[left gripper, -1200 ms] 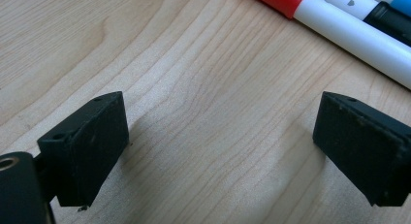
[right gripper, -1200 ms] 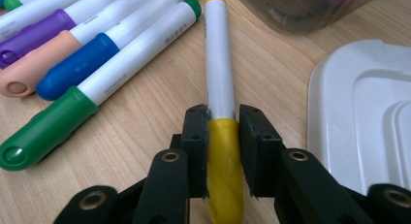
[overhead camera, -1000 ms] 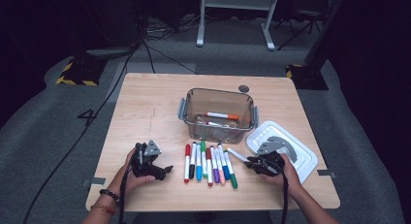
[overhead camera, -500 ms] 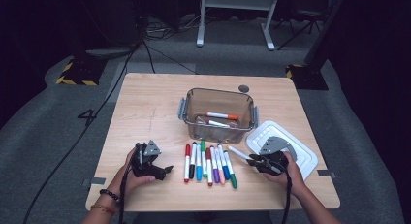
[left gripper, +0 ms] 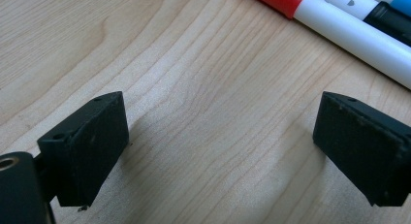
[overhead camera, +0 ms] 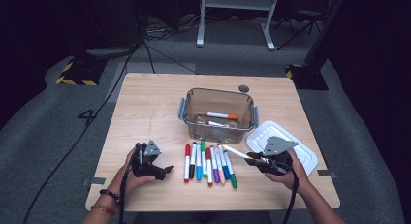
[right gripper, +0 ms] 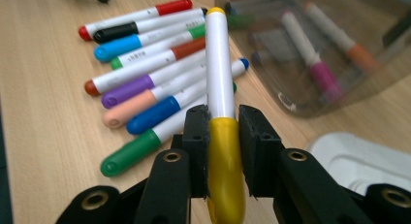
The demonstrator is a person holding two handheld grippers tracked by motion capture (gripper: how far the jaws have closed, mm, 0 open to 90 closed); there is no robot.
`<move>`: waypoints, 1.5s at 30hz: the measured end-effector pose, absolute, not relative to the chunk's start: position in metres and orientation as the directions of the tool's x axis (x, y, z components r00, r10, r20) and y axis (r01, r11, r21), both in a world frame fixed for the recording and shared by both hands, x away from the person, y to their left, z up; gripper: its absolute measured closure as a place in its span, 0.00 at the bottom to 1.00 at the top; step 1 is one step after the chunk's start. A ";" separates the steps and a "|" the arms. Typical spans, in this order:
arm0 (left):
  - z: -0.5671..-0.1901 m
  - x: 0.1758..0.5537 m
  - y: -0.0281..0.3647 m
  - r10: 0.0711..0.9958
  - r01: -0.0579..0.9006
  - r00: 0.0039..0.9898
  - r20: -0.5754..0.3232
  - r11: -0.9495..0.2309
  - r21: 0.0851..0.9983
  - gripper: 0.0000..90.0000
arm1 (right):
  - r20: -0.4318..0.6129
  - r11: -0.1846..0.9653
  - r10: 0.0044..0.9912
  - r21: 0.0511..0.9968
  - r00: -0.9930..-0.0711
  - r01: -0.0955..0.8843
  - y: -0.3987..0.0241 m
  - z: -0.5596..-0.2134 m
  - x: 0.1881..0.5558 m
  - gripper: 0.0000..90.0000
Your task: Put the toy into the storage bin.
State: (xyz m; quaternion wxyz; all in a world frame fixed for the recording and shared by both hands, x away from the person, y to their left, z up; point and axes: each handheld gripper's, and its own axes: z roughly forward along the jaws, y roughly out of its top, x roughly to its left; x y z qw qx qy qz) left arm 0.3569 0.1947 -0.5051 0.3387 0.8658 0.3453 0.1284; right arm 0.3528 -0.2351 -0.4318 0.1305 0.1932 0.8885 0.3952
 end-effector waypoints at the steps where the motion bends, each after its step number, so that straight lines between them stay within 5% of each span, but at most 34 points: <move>1: -0.505 0.357 0.195 0.685 0.511 0.729 -0.012 -0.532 0.675 0.07 | -0.083 0.613 0.438 0.756 -0.895 0.230 -0.234 -0.428 0.352 0.83; 27: -0.505 0.357 0.195 0.686 0.512 0.728 -0.012 -0.531 0.675 0.07 | -0.177 0.611 0.386 0.784 -0.905 0.108 -0.219 -0.346 0.390 0.83; 45: -0.505 0.357 0.195 0.686 0.512 0.728 -0.012 -0.532 0.675 0.07 | -0.162 0.659 0.376 0.739 -0.912 0.140 -0.195 -0.344 0.450 0.83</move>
